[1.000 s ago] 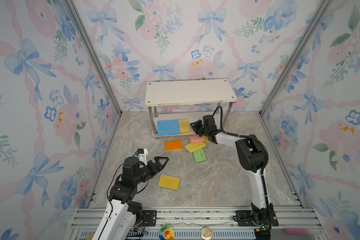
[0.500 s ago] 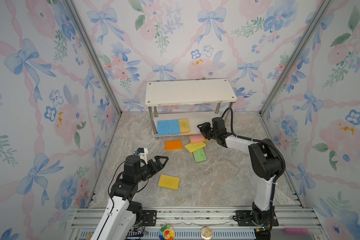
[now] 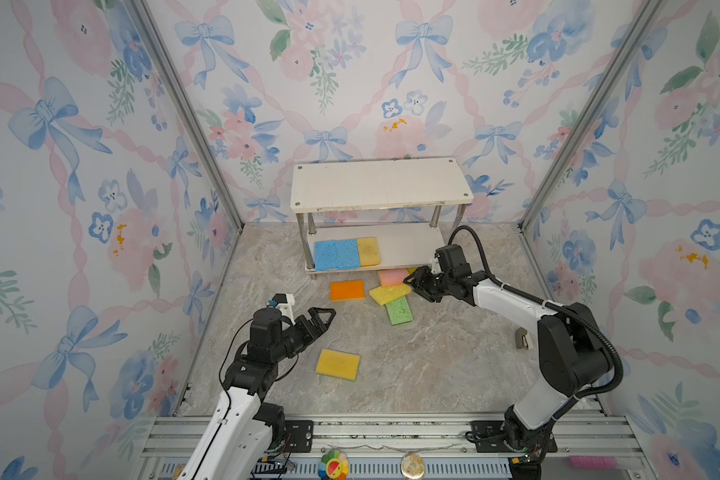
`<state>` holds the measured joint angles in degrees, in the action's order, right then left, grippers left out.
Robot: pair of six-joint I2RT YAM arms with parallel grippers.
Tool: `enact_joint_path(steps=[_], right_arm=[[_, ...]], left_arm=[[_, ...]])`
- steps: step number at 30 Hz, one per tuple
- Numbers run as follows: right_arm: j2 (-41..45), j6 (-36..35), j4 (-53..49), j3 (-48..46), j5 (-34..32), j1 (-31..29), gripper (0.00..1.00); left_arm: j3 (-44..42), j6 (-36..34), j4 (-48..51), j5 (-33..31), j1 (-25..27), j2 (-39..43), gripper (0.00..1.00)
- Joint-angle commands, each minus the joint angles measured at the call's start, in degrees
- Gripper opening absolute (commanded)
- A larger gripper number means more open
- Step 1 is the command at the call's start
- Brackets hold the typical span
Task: Place and organize the cleaning sponges onto the shelf
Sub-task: 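Open the right gripper and pull it back from the shelf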
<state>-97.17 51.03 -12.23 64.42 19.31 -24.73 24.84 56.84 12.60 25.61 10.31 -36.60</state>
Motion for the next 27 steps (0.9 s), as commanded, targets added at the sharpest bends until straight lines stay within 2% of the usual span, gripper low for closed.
enact_joint_path(steps=[1,5,11,27], right_arm=[[1.47,-8.71,-8.62,-1.28,1.98,1.11,0.52],[0.75,-8.62,-8.16,-1.79,2.42,3.29,0.51],[-1.54,-4.93,-2.26,-0.39,3.83,5.95,0.53],[-13.93,-2.37,0.08,12.50,3.45,6.04,0.65]], left_arm=[[-1.23,0.99,-1.52,-0.99,-0.42,0.38,0.98],[-1.89,1.95,-1.95,-1.41,-0.37,1.12,0.98],[-2.16,2.06,-2.05,-1.53,-0.43,0.93,0.98],[-0.95,0.77,-2.02,-0.48,-0.46,-0.77,0.98]])
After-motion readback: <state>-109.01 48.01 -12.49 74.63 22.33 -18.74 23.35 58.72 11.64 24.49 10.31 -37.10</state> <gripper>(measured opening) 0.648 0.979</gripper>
